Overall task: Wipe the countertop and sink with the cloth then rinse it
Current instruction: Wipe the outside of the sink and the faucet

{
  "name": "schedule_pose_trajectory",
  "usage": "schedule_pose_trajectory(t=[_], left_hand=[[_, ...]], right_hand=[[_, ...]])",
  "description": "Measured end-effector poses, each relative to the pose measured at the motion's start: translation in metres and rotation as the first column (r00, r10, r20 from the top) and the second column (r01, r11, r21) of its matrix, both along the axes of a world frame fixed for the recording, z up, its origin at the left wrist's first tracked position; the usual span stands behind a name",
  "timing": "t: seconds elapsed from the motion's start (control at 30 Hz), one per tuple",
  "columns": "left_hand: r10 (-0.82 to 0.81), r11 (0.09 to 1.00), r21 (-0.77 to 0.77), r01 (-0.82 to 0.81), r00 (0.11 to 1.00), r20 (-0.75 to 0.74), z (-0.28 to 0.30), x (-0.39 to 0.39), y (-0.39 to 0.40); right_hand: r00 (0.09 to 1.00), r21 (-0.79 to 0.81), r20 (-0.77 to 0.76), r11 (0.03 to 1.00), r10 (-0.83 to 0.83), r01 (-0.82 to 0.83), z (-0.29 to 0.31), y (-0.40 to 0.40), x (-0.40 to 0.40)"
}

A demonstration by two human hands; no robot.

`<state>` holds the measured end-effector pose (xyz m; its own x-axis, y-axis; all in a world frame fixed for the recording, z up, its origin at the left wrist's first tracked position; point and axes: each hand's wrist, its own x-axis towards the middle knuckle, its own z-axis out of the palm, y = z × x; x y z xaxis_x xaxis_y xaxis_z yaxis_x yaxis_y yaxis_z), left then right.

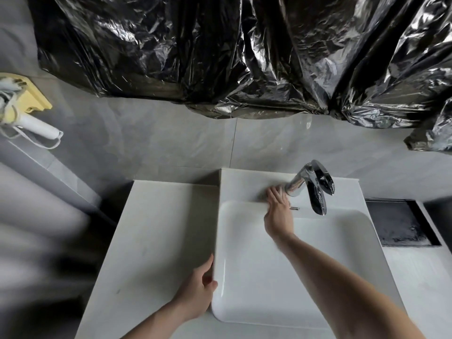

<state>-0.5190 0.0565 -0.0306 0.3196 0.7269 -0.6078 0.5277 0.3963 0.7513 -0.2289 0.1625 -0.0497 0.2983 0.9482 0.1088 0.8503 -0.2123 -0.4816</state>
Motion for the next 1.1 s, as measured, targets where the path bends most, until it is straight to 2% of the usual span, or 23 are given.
schedule_pose_trajectory(t=[0.07,0.2,0.3,0.37,0.43,0.5,0.57,0.7,0.9,1.1], left_hand=[[0.001,1.0,-0.012,-0.001,1.0,0.024,-0.003,0.0,0.0],[0.006,1.0,-0.017,-0.005,0.999,0.041,-0.014,-0.002,0.002],[-0.005,0.999,-0.033,0.008,0.996,0.086,-0.032,-0.011,0.003],[-0.01,1.0,-0.028,0.012,0.997,0.076,-0.03,-0.01,0.004],[-0.012,1.0,-0.003,0.012,0.998,0.065,-0.02,-0.005,0.002],[-0.012,1.0,0.016,0.011,0.998,0.067,-0.015,-0.001,0.002],[-0.015,0.999,0.05,0.013,0.999,0.045,-0.013,0.001,0.002],[0.009,0.996,0.09,-0.015,0.998,0.065,-0.016,-0.001,0.002],[0.001,0.99,0.144,-0.001,1.0,0.002,-0.012,0.005,0.0],[0.08,0.981,0.183,-0.064,0.993,-0.082,-0.011,0.014,-0.011]], right_hand=[[0.988,0.038,-0.152,0.999,0.002,0.004,0.0,-0.016,-0.026],[0.895,0.022,-0.387,0.972,0.223,-0.233,-0.005,-0.052,-0.098],[0.807,0.008,-0.546,0.964,0.225,-0.264,0.002,-0.08,-0.133],[0.764,-0.014,-0.604,0.955,0.227,-0.295,0.009,-0.096,-0.131],[0.731,-0.089,-0.629,0.91,0.263,-0.404,0.017,-0.116,-0.117],[0.749,-0.246,-0.582,0.809,0.317,-0.534,0.024,-0.145,-0.103],[0.787,-0.382,-0.506,0.726,0.353,-0.572,0.027,-0.179,-0.092],[0.87,-0.46,-0.386,0.753,0.308,-0.471,0.034,-0.217,-0.067],[0.956,-0.588,-0.208,0.755,0.208,-0.292,0.046,-0.247,0.009],[0.986,-0.67,-0.057,0.726,0.157,-0.154,0.058,-0.276,0.102]])
